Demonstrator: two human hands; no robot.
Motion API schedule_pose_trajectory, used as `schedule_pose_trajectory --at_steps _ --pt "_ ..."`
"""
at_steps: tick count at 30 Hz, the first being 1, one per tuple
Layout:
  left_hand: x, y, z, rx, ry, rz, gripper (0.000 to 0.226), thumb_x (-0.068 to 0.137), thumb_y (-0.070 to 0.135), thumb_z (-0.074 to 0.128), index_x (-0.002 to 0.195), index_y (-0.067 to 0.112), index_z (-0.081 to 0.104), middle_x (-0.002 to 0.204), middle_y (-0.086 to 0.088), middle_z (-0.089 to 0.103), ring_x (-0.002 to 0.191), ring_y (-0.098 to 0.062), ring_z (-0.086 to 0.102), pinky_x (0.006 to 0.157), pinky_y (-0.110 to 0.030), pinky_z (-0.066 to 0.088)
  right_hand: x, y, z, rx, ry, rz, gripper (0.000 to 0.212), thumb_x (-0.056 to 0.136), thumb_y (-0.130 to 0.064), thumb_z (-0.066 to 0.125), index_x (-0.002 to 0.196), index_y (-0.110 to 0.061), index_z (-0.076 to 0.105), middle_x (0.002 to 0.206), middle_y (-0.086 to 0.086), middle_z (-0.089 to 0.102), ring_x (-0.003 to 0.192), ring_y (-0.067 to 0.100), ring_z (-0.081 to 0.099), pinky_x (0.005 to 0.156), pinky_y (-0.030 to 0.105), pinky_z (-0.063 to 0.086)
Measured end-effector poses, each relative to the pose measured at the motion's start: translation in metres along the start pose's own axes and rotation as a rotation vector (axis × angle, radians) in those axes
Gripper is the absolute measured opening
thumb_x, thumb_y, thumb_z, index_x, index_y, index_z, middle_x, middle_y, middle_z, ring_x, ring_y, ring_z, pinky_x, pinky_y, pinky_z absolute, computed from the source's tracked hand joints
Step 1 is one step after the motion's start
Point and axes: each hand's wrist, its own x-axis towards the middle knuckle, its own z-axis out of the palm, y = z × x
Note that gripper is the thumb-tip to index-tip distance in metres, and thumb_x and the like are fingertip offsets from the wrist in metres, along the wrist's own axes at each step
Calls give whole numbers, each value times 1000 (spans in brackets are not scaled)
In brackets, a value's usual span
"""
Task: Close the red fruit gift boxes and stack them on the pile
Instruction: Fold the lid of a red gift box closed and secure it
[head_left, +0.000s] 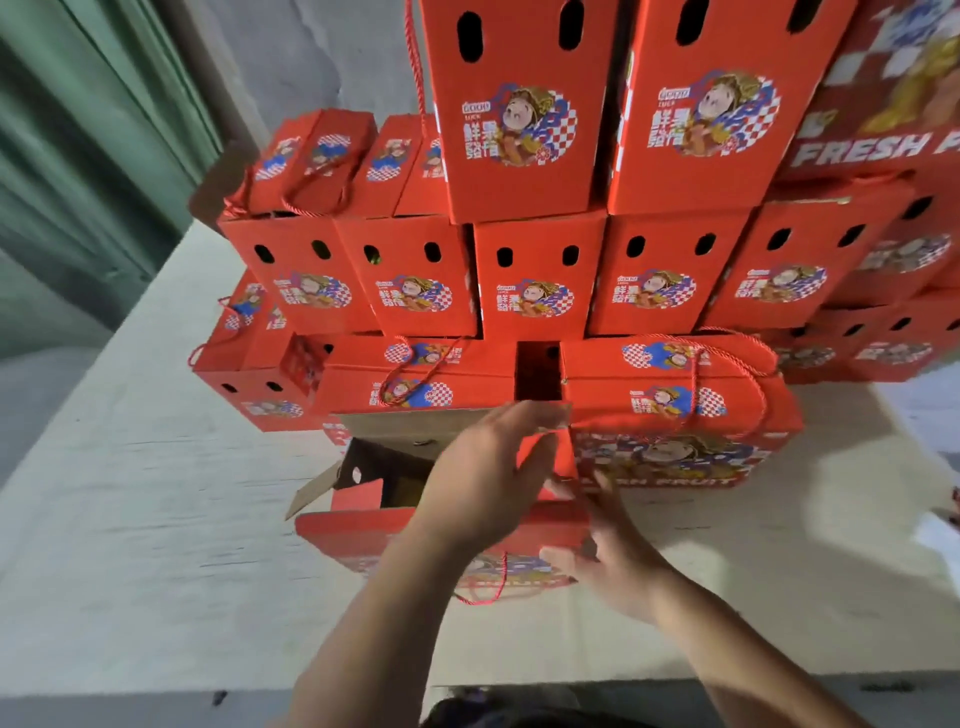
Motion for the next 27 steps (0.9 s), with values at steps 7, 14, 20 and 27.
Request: schedule_pose_trajectory --at_steps 7,14,20,27 --pt "-72 -91 -55 -115 783 -470 18 91 32 56 104 40 65 106 15 69 102 2 64 82 -24 50 3 50 -135 -30 -95 111 95 92 -15 77 158 -56 23 168 -26 -19 156 -2 -12 123 31 25" --pt "-115 -155 -72 -771 403 -1179 41 104 48 52 122 12 60 119 -11 66 113 -30 59 113 -47 37 1 49 -145 111 -93 197 84 94 -30 76 153 -63 27 170 -26 -8 155 -8 4 122 31 24" --pt "-100 -163 -54 -912 369 -773 31 112 30 44 125 18 69 118 -19 73 105 -28 69 80 -35 59 -5 32 -134 314 31 233 84 83 -80 62 155 -60 23 170 -18 20 152 0 28 114 35 40" --pt "-87 -161 -45 -948 293 -608 63 100 76 25 149 45 51 143 -2 65 130 -27 64 101 -49 56 -5 14 -122 440 184 463 91 78 -83 59 156 -45 33 138 -21 62 121 -7 60 87 6 48"
